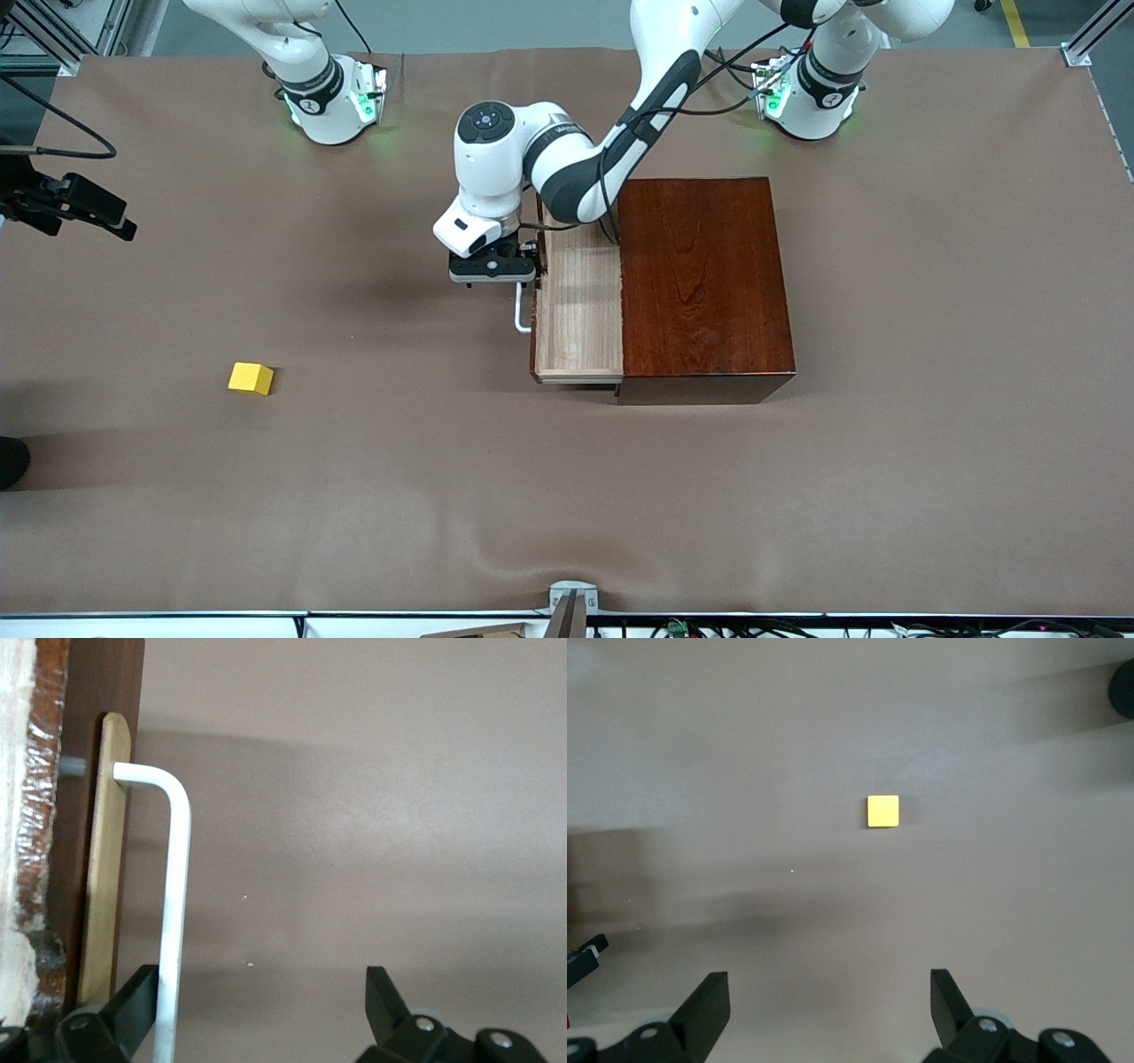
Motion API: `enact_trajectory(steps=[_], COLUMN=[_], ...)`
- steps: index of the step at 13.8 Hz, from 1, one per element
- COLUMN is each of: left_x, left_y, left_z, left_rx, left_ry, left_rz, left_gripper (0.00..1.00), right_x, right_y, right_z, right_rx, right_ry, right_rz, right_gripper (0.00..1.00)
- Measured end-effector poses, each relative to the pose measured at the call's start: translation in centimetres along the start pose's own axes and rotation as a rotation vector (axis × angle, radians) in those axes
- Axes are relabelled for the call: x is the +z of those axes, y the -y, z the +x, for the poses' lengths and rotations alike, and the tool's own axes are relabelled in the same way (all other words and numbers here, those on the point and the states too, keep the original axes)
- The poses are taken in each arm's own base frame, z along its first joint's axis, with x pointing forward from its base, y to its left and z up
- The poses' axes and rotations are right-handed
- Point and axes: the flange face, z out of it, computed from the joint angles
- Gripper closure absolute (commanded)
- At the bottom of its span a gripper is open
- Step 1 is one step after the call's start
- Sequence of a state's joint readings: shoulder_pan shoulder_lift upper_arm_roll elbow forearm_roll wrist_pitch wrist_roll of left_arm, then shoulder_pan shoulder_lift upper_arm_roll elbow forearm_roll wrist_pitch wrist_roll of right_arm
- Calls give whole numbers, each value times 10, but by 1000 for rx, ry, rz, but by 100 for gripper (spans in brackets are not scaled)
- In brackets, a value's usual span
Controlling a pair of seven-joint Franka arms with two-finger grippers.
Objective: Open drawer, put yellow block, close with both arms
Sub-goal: 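Pull the drawer open by its handle with the left gripper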
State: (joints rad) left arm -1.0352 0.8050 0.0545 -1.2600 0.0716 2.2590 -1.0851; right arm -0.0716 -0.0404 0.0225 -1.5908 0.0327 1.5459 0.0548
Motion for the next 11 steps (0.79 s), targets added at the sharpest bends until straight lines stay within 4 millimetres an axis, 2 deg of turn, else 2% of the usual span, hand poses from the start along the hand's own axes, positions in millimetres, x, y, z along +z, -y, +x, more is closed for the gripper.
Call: enact_trajectory(steps=[2, 5, 11], left_x=[-2, -15, -28], left_y=[-2, -8, -5], left_z=[1, 7, 27], left_rx=[-2, -6, -34], left_ry=[-8, -37, -62], left_rz=[-16, -70, -115], left_gripper=[0, 0, 0], right_x=[0, 0, 0], right_y=[0, 0, 0], right_z=[0, 0, 0], right_rx=[0, 0, 0], right_ry=[0, 0, 1], right_rz=[0, 0, 0], right_gripper=[0, 0, 0])
